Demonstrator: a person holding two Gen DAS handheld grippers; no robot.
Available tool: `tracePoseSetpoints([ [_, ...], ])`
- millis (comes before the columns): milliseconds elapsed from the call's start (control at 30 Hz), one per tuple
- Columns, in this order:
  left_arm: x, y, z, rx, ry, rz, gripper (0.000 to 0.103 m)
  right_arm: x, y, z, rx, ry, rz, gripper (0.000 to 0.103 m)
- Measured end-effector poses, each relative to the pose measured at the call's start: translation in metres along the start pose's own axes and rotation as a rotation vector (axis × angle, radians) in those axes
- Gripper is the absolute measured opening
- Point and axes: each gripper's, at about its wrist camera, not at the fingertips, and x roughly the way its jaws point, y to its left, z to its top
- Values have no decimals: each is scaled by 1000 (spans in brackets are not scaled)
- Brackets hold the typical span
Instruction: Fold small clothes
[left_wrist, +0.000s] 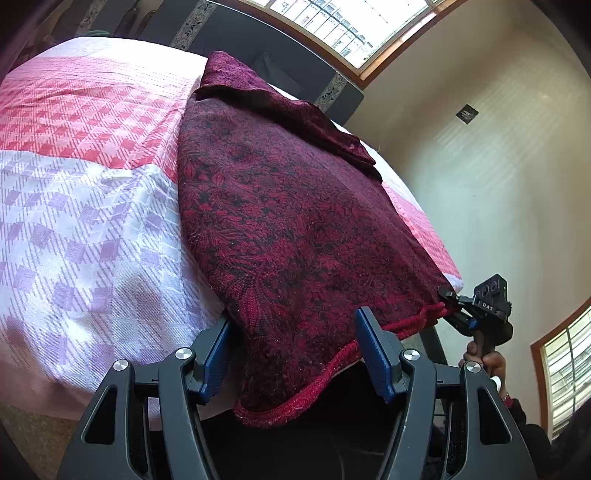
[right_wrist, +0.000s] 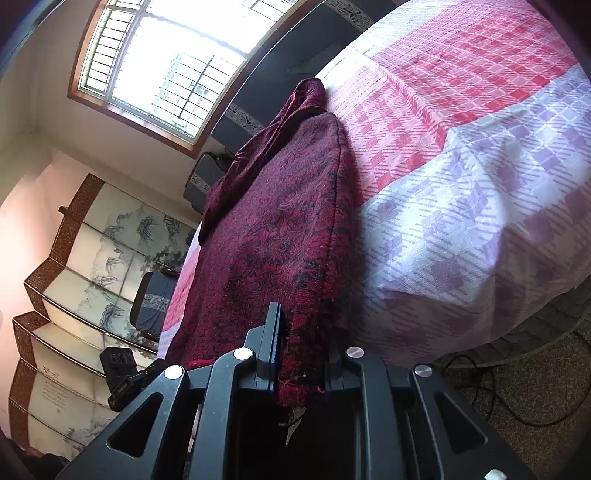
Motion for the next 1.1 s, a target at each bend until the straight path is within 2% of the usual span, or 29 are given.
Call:
tracePoseSetpoints([
  [167,1,-6,1,5,20,32,60,3,2,-2,-6,12,-12,18],
  [200,1,-5,0,2,24,37,46,3,3,-1,-10,14,-17,18],
  [233,2,-2,0,-1,35,54,26,3,4,-1,-16,15,-20,18],
  [267,2,2,0,-8,31,66,21,3,5,-2,-22,17,-21,18],
  [300,0,6,-1,-25,32,49,21,3,5,-2,-26,19,-23,18],
  [400,-7,11,-3,-45,27,62,29,3,5,-2,-25,26,-21,18],
  [467,-12,12,-4,-39,45,23,43,4,5,-1,-26,28,-24,18],
  [533,-15,11,-4,-40,66,-35,68,3,5,-1,-27,27,-26,18],
  [633,-14,9,-3,-25,127,-132,89,4,6,-1,-33,27,-34,19],
  [700,-11,9,-2,-46,147,-174,91,4,7,-1,-37,24,-34,19],
  [733,-6,11,-1,-70,179,-229,92,5,8,-1,-37,24,-36,19],
  [800,16,19,-6,-176,298,-347,93,6,7,-1,-31,22,-29,20],
  [833,26,25,-10,-227,317,-345,93,6,7,-1,-28,21,-28,21],
  [900,30,31,-12,-257,257,-255,93,6,8,-1,-31,21,-28,21],
  [1000,22,24,-15,-249,194,-337,93,6,10,0,-41,22,-38,22],
  [1067,16,16,-15,-198,183,-326,92,5,10,1,-44,23,-40,23],
  [1100,15,13,-14,-180,186,-302,88,6,10,2,-43,22,-37,23],
])
